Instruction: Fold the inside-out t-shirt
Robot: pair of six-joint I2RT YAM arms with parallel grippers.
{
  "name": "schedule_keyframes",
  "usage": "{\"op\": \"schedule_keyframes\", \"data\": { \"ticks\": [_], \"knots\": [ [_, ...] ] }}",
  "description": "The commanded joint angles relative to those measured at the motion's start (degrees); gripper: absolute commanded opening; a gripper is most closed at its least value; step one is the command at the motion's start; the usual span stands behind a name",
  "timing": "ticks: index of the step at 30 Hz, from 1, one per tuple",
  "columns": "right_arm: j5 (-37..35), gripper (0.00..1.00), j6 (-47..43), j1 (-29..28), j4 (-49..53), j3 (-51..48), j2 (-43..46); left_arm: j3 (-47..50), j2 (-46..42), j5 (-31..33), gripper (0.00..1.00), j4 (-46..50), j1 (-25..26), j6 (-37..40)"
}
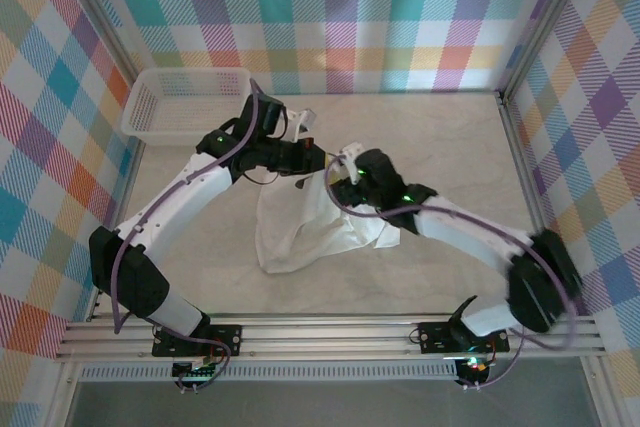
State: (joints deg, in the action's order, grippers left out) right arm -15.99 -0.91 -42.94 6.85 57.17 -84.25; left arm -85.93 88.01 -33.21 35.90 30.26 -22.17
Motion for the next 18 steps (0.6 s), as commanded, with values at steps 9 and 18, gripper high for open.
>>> {"op": "schedule_keyframes", "data": {
  "ticks": [9, 18],
  "knots": [
    [60.52, 0.01, 19.59, 4.30, -9.82, -0.69, 9.58, 9.34, 7.73, 15.01, 0.00, -4.00, -15.36, 7.51],
    [54.68, 0.00, 23.04, 8.27, -3.97, 0.89, 5.64, 15.84, -2.67, 11.83, 0.32, -6.88, -17.78, 5.48]
  ]
}}
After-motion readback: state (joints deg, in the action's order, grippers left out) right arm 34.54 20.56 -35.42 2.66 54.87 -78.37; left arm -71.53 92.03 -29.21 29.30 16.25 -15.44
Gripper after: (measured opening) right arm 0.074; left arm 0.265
